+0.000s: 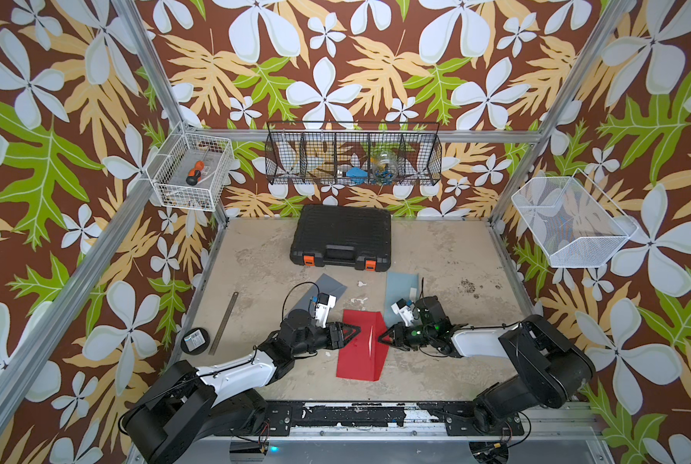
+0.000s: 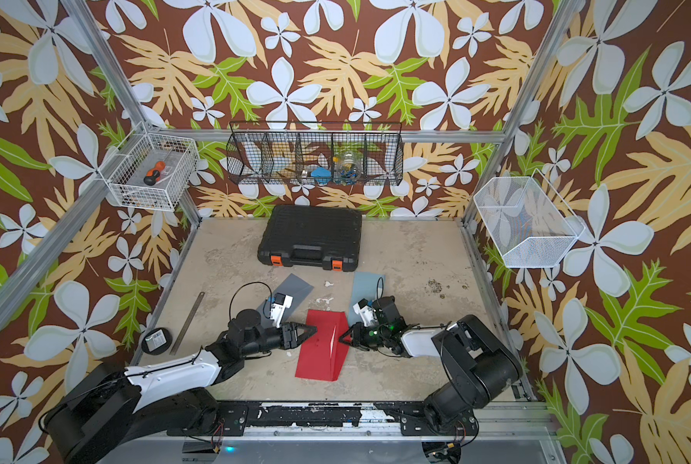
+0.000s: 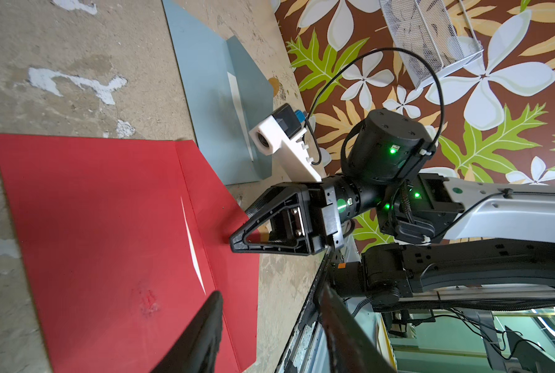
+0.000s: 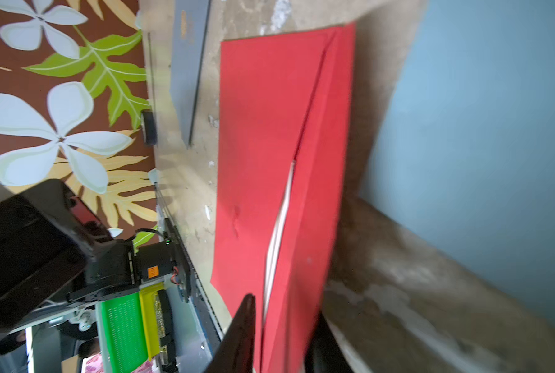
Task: Open the envelope
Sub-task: Place the envelope at the center of the board, then pick up the envelope from the center of the board.
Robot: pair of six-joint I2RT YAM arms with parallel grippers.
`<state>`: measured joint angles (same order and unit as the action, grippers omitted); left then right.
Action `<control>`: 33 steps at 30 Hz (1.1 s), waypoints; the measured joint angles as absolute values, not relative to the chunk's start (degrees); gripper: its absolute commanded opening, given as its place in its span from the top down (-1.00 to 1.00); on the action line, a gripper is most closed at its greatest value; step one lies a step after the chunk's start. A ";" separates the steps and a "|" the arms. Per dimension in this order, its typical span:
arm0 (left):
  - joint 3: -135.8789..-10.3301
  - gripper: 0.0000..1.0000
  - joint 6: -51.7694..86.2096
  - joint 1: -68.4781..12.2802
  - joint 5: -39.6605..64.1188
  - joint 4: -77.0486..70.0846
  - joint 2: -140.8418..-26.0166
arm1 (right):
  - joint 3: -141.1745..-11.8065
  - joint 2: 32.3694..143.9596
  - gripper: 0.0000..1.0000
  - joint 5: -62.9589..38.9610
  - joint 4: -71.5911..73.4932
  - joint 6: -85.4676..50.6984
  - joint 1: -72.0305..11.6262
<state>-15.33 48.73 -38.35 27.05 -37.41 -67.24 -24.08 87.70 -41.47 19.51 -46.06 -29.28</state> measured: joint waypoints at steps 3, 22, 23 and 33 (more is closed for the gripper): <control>-15.38 -0.04 48.31 -38.35 27.03 -36.99 -66.92 | -24.25 85.27 0.39 -38.63 14.52 -43.88 -29.28; -19.84 -0.04 39.07 -38.35 8.23 -16.86 -48.64 | -30.52 51.70 -0.39 -21.54 -0.36 -35.40 -29.17; -20.18 -0.07 38.50 -38.30 6.57 -15.62 -47.66 | -30.39 51.00 -0.40 -20.80 0.45 -35.90 -29.17; -25.30 -0.49 35.75 -32.21 -2.52 -7.05 -46.37 | -31.79 54.41 -0.47 -18.26 9.23 -41.74 -28.80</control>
<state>-25.30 35.75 -32.21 -2.52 -7.05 -46.37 -31.79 54.41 -18.26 9.23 -41.74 -28.80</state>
